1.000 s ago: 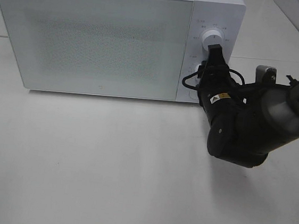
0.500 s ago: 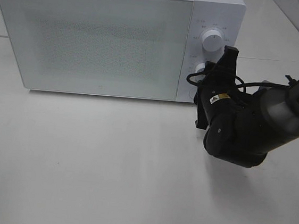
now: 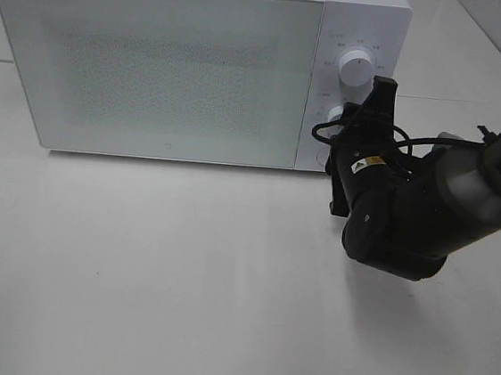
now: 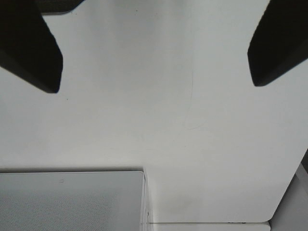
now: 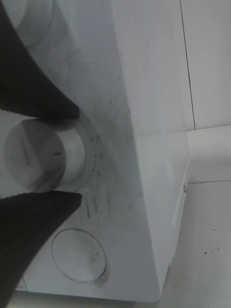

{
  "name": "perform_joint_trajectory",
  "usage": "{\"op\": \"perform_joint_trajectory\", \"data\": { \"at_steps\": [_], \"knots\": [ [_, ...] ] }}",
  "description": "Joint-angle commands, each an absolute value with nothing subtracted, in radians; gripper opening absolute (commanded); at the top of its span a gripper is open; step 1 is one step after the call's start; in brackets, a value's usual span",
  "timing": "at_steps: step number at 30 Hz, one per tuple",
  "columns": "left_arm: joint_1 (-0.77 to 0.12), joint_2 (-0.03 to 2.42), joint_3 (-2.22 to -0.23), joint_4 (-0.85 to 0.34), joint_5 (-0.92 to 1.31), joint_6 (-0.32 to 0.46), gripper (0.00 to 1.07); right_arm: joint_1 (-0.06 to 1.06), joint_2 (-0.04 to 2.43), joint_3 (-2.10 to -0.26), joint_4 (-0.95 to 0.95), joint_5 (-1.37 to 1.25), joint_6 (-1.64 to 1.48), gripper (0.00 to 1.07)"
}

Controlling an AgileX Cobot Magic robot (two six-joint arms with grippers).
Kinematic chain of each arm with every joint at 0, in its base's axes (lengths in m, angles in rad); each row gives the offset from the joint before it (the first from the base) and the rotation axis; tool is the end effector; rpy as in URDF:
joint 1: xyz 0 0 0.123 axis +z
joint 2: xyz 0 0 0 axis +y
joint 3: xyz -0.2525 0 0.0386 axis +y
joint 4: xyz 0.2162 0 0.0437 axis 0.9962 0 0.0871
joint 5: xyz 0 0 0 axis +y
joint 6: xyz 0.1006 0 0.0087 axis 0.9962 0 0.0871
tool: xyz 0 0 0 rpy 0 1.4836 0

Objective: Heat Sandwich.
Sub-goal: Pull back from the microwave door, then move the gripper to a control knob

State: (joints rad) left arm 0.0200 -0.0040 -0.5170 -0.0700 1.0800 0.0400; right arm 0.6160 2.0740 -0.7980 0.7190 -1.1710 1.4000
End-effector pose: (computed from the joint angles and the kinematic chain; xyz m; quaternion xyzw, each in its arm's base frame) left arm 0.0030 -0.0062 0.2603 0.0106 0.8522 -0.0193 0.5228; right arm 0.3127 0.1464 0.1209 0.5553 0.4930 0.4827 0.4644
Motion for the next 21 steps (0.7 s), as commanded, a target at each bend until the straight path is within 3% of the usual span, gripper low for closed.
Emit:
{"op": "perform_joint_trajectory", "data": {
  "at_steps": [1,11,13,17,21],
  "knots": [
    [0.016,-0.024,-0.515,-0.072,1.07,0.039,1.0,0.616,2.064,-0.823,0.683,-1.276,1.382,0.22],
    [0.016,-0.024,-0.515,-0.072,1.07,0.039,1.0,0.616,2.059,-0.823,0.726,-1.322,1.294,0.47],
    [0.016,-0.024,-0.515,-0.072,1.07,0.039,1.0,0.616,2.059,-0.822,0.732,-1.32,1.278,0.61],
    [0.016,-0.024,-0.515,-0.072,1.07,0.039,1.0,0.616,2.04,-0.809,0.738,-1.301,1.261,0.75],
    [0.016,-0.024,-0.515,-0.072,1.07,0.039,1.0,0.616,2.024,-0.792,0.732,-1.278,1.229,0.78]
  ]
}}
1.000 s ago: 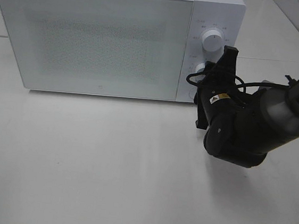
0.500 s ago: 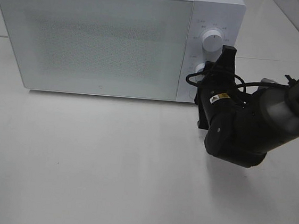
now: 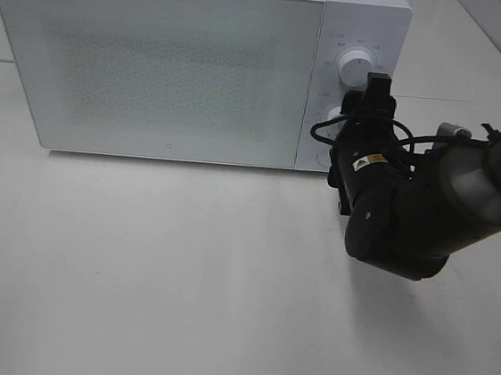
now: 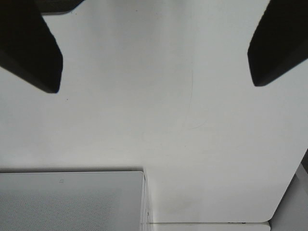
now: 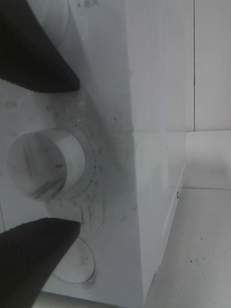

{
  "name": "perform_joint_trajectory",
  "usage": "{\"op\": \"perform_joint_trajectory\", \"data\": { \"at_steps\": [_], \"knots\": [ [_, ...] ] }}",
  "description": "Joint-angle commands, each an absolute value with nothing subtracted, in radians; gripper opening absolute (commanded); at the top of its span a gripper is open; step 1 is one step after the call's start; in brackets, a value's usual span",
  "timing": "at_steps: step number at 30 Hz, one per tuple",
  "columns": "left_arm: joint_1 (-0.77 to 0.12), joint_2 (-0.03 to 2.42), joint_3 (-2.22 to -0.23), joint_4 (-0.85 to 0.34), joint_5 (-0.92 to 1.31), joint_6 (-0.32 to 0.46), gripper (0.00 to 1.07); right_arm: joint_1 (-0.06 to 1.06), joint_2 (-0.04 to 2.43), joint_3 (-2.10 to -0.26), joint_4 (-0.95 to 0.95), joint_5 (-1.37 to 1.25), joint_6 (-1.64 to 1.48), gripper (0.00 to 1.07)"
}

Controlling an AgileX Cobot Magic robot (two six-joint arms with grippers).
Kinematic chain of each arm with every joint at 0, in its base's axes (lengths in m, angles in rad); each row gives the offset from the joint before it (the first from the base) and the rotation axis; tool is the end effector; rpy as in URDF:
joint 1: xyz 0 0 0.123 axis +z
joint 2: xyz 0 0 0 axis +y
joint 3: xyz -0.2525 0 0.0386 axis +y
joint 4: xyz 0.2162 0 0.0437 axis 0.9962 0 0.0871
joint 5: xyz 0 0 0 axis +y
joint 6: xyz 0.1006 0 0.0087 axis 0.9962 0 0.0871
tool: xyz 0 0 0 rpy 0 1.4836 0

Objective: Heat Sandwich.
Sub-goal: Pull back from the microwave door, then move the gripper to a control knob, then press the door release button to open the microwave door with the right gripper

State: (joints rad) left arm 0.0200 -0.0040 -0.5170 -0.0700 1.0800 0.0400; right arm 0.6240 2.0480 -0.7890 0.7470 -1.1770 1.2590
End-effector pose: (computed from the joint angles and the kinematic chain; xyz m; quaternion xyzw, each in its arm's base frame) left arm 0.0030 -0.0062 0.2603 0.0106 0.8522 -0.0193 0.5228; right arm 0.3099 0.1451 0.1280 0.5257 0.5184 0.4522 0.5004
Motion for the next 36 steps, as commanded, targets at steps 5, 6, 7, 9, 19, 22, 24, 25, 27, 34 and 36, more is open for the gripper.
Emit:
{"op": "perform_joint_trajectory", "data": {
  "at_steps": [5,6,7,9,19,22,24,25,27,34,36],
  "knots": [
    [0.016,-0.024,-0.515,-0.072,1.07,0.039,1.0,0.616,1.989,-0.741,0.695,-1.212,1.197,0.76],
    [0.016,-0.024,-0.515,-0.072,1.07,0.039,1.0,0.616,1.979,-0.729,0.687,-1.195,1.181,0.76],
    [0.016,-0.024,-0.515,-0.072,1.07,0.039,1.0,0.616,1.97,-0.719,0.684,-1.181,1.163,0.76],
    [0.016,-0.024,-0.515,-0.072,1.07,0.039,1.0,0.616,1.949,-0.695,0.679,-1.163,1.122,0.76],
    [0.016,-0.024,-0.515,-0.072,1.07,0.039,1.0,0.616,1.779,-0.612,0.583,-0.895,0.712,0.76],
    [0.016,-0.024,-0.515,-0.072,1.07,0.039,1.0,0.616,1.709,-0.61,0.548,-0.719,0.456,0.76],
    [0.016,-0.024,-0.515,-0.072,1.07,0.039,1.0,0.616,1.696,-0.61,0.548,-0.685,0.403,0.76],
    [0.016,-0.024,-0.515,-0.072,1.07,0.039,1.0,0.616,1.68,-0.61,0.548,-0.643,0.338,0.76],
    [0.016,-0.024,-0.515,-0.072,1.07,0.039,1.0,0.616,1.638,-0.61,0.551,-0.535,0.176,0.76],
    [0.016,-0.024,-0.515,-0.072,1.07,0.039,1.0,0.598,1.58,-0.612,0.552,-0.341,-0.065,0.76],
    [0.016,-0.024,-0.515,-0.072,1.07,0.039,1.0,0.565,1.561,-0.614,0.552,-0.224,-0.15,0.76]
  ]
}}
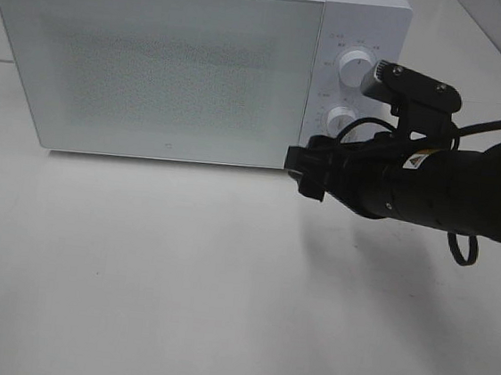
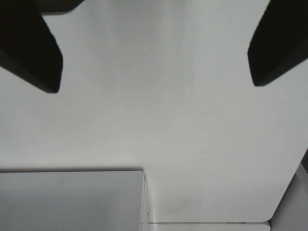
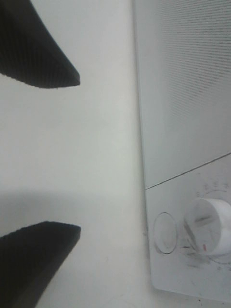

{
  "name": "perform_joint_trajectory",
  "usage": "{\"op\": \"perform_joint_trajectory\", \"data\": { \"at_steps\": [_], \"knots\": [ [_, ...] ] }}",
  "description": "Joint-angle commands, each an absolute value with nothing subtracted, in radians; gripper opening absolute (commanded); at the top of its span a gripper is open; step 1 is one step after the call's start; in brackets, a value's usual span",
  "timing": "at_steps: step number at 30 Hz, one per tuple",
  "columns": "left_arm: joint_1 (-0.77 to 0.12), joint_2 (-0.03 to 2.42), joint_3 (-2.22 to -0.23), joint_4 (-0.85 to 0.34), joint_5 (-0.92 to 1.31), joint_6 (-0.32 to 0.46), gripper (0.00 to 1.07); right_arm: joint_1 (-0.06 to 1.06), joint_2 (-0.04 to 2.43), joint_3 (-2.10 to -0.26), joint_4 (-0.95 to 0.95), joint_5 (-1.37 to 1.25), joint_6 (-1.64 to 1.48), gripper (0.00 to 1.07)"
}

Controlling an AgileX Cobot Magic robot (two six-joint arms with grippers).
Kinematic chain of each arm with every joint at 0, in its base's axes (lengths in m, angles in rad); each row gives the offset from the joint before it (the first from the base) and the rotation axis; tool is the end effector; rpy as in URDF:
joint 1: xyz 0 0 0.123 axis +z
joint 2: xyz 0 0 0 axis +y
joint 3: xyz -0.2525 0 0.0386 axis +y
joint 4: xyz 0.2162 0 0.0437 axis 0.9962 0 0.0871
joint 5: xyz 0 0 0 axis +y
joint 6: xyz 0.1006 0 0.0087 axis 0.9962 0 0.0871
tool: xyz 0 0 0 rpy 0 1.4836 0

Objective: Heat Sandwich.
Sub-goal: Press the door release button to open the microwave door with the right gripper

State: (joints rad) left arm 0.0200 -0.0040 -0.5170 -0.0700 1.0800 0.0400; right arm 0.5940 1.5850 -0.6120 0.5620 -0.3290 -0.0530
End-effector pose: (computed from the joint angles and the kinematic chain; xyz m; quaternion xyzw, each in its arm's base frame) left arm 0.0030 -0.0062 0.2603 0.0106 0.8522 -0.0193 0.5228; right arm 0.2432 0.1433 0.1642 -0.0082 0.8831 0.1720 0.4364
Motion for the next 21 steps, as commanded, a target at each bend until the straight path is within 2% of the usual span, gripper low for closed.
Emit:
{"op": "perform_joint_trajectory", "data": {
  "at_steps": [1,8,21],
  "knots": [
    [0.016,-0.024,-0.515,-0.072,1.07,0.039,1.0,0.565,1.561,-0.614,0.552,-0.224,-0.15,0.76],
    [0.016,-0.024,-0.515,-0.072,1.07,0.039,1.0,0.511,1.489,-0.614,0.534,0.05,-0.311,0.76],
    [0.016,-0.024,-0.515,-0.072,1.07,0.039,1.0,0.511,1.31,-0.614,0.425,0.406,-0.314,0.76]
  ]
}}
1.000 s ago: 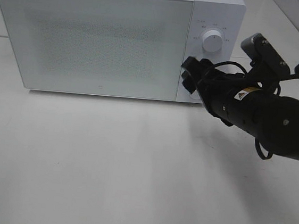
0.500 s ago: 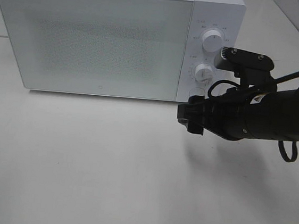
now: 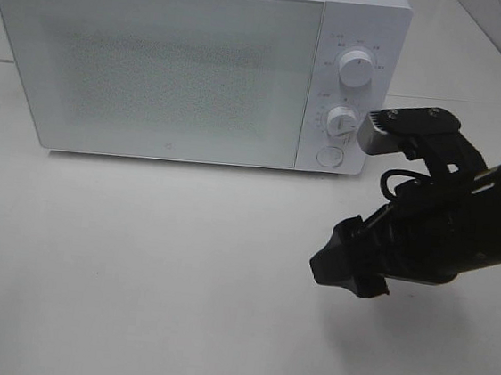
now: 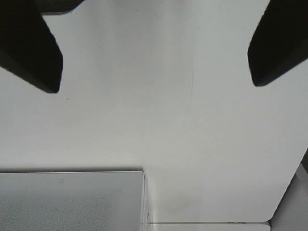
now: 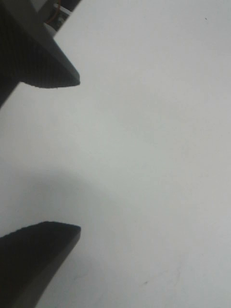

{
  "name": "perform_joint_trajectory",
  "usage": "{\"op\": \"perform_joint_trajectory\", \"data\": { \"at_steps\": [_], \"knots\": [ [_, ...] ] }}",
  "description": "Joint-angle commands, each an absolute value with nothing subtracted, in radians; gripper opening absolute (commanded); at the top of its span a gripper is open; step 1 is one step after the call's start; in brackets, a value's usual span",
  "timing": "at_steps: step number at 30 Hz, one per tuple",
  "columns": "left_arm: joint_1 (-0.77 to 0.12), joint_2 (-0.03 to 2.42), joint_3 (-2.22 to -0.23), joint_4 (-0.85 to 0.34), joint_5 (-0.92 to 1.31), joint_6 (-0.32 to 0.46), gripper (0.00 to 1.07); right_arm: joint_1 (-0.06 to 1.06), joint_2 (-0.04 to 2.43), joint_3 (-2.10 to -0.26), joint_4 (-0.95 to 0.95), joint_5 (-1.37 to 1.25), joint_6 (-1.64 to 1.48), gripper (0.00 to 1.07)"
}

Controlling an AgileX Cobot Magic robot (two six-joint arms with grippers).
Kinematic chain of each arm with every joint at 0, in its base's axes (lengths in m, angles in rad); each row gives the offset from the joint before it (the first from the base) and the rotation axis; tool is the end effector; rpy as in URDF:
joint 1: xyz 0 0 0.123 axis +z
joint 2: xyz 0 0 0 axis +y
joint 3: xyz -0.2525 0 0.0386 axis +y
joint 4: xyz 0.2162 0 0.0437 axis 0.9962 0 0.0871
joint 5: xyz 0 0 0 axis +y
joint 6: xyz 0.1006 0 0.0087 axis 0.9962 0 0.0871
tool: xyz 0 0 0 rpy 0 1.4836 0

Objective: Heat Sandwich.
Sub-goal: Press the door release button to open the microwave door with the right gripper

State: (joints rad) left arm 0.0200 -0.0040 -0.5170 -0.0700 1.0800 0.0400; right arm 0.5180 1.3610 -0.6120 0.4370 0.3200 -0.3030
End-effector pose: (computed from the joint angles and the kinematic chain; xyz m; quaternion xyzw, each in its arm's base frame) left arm 0.0030 -0.0062 0.2603 0.0106 0.8522 -0.0193 0.5228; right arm 0.1941 0.1261 0.1811 -0.2104 0.9273 0.1547 0.2683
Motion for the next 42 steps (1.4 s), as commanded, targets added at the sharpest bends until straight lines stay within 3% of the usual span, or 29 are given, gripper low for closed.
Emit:
{"op": "perform_joint_trajectory", "data": {
  "at_steps": [1,18,32,42],
  "knots": [
    [0.016,-0.024,-0.515,-0.072,1.07,0.039,1.0,0.511,1.264,-0.614,0.425,0.461,-0.314,0.76],
    [0.016,-0.024,-0.515,-0.072,1.07,0.039,1.0,0.511,0.863,-0.614,0.408,0.818,-0.201,0.76],
    [0.016,-0.024,-0.515,-0.072,1.07,0.039,1.0,0.499,0.445,-0.614,0.145,1.069,0.074,0.76],
    [0.016,-0.024,-0.515,-0.072,1.07,0.039,1.0,0.334,0.21,-0.614,0.096,1.155,0.08,0.76]
  ]
}}
